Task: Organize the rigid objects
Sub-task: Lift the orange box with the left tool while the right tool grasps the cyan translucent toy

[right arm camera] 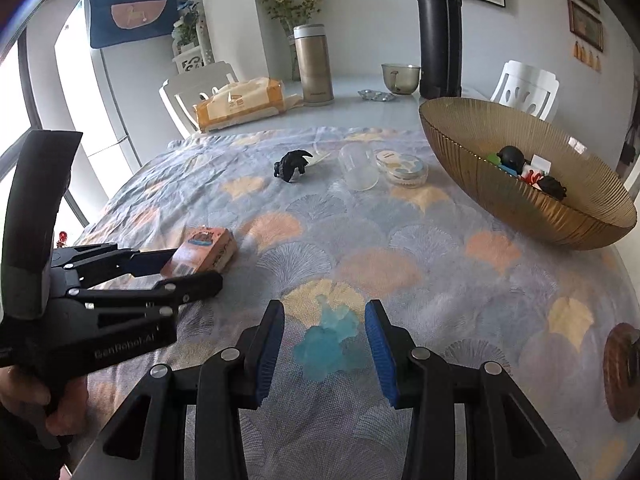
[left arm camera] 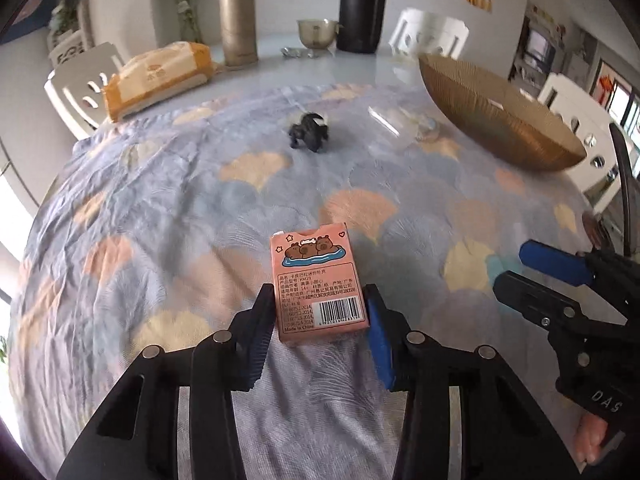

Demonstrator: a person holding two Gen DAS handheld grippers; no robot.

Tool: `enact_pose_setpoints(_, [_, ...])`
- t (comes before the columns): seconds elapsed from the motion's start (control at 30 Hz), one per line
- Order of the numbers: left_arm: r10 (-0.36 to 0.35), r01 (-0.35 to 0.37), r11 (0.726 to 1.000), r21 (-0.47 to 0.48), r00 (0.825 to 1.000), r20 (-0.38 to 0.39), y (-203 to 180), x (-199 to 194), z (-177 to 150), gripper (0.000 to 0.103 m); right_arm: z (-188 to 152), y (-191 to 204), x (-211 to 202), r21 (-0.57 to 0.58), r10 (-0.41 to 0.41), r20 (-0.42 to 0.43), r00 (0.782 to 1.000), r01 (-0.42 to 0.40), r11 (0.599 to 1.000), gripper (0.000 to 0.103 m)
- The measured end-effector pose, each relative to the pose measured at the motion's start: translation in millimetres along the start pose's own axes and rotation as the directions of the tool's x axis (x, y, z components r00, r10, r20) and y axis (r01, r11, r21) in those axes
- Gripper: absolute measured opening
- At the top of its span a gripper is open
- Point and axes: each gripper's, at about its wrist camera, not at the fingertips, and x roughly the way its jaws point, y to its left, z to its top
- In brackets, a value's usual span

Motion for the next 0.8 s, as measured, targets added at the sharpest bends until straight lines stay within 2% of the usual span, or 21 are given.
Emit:
enact_pose_setpoints(0.1, [0.013, -0.013, 1.0, -0.009, 0.996, 0.087, 0, -12, -1, 0.04, 0, -2, 1, 0.011, -0.009, -0.004, 1.0, 0.009, 1.0, 0.04])
enact_pose_setpoints(0.17, [0.045, -0.045, 0.999, -0.002, 0.993, 0.106, -4, -15, -4, 0.04, 0, -3, 2, 0.018, -0.029, -0.011, 1.0, 0.029, 0.999, 0.04])
enact_pose_setpoints(0.27, [0.075, -0.078, 0.997, 0.018, 0.991, 0.106, -9, -12, -2, 0.04, -1, -4, 3, 0.027, -0.043, -0.016, 0.999, 0.044, 0.999, 0.04])
enact_pose_setpoints(0.7, [0.1, -0.101, 0.995, 0.017, 0.994, 0.053, -9, -2, -2, 0.04, -1, -8, 2, 0.05, -0.019, -0.024, 1.0, 0.02, 0.999, 0.044])
enact_pose_setpoints(0.73, [0.104, -0.105, 0.994, 0.018, 0.993, 0.05, -10, -2, -2, 0.04, -1, -9, 2, 0.056, -0.01, -0.024, 1.0, 0.011, 0.998, 0.046])
enact_pose_setpoints(0.8, [0.111, -0.112, 0.994, 0.02, 0.993, 0.045, -10, -1, -2, 0.04, -1, -11, 1, 0.067, -0.001, -0.023, 1.0, 0.003, 0.998, 0.055])
